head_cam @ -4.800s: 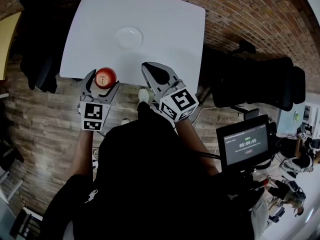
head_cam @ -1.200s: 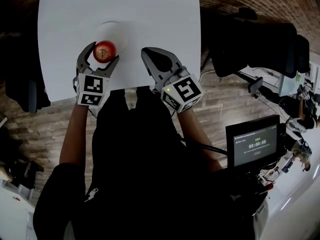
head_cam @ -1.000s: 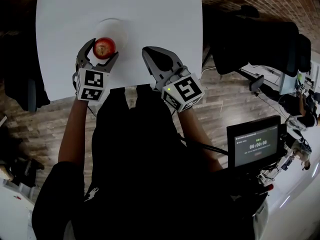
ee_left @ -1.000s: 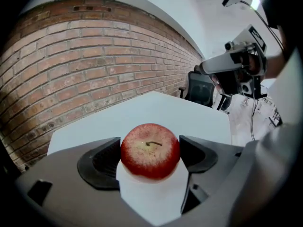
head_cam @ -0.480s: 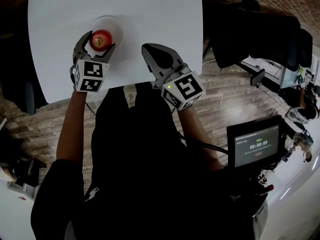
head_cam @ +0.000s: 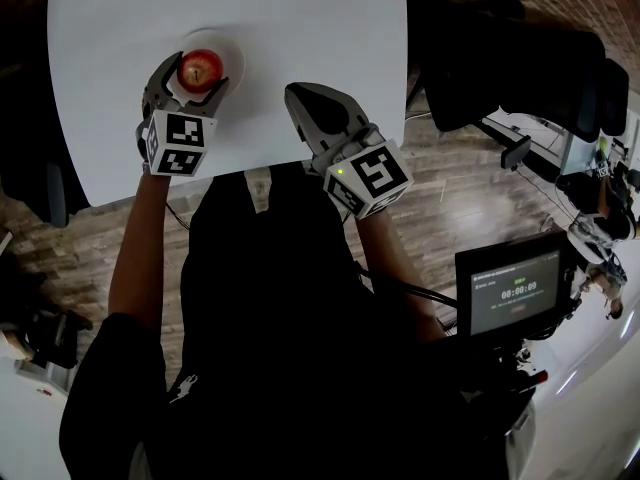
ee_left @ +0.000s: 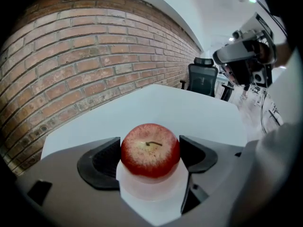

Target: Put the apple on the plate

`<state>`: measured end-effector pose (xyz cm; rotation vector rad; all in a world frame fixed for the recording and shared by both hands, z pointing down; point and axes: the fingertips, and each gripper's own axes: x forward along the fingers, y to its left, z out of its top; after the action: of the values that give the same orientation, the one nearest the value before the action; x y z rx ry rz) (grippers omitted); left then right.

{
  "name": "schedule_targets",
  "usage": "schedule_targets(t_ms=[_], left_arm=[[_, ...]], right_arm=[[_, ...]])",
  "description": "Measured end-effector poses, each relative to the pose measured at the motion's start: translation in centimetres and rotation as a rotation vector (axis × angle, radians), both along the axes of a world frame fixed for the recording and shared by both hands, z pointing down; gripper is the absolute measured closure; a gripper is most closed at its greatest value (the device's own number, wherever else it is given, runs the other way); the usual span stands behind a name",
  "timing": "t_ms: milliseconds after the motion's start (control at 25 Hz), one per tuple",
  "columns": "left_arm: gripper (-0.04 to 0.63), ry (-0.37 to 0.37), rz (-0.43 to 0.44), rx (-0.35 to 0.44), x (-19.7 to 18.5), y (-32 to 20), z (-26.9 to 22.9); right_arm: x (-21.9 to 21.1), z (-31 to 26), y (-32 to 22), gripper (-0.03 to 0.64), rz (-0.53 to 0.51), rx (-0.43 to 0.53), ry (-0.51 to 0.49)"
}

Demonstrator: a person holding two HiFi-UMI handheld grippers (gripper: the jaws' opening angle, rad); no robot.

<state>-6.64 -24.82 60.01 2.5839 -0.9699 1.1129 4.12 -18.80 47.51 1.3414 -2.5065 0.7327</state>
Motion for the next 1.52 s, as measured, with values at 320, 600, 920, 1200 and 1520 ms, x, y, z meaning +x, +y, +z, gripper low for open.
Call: schedule_targets(t_ms=[320,600,920,1200,1520], left_arm=[[0.202,-0.017,-0.006,0.006,-0.6,-0.1,0.9],[0.202,-0.024,0.0,0.019,-0.6,-0.6,1.6],[0.202,-0.012,-0.008,0.023,-0.7,-0.8,1.7],[0.201,-0.001,-0.003,0.011,-0.8,-0.8,1.7],[0.199,-0.002,-0.012,0.001,-0.8,-0.8,2.0]], right_arm=[[-0.3,0.2,-0.1,0.612,-0.002,-0.009,0.0],[0.0,0.7,0.0,0.614,0.002,-0.018,0.008],[0.2,1.0,-0.1,0.612,0.011,-0.028,0.006],[0.2,0.8,-0.3,0.612,0.011,-0.023,0.006],[0.7,0.7,-0.2,0.612,0.017,-0.017,0.005]])
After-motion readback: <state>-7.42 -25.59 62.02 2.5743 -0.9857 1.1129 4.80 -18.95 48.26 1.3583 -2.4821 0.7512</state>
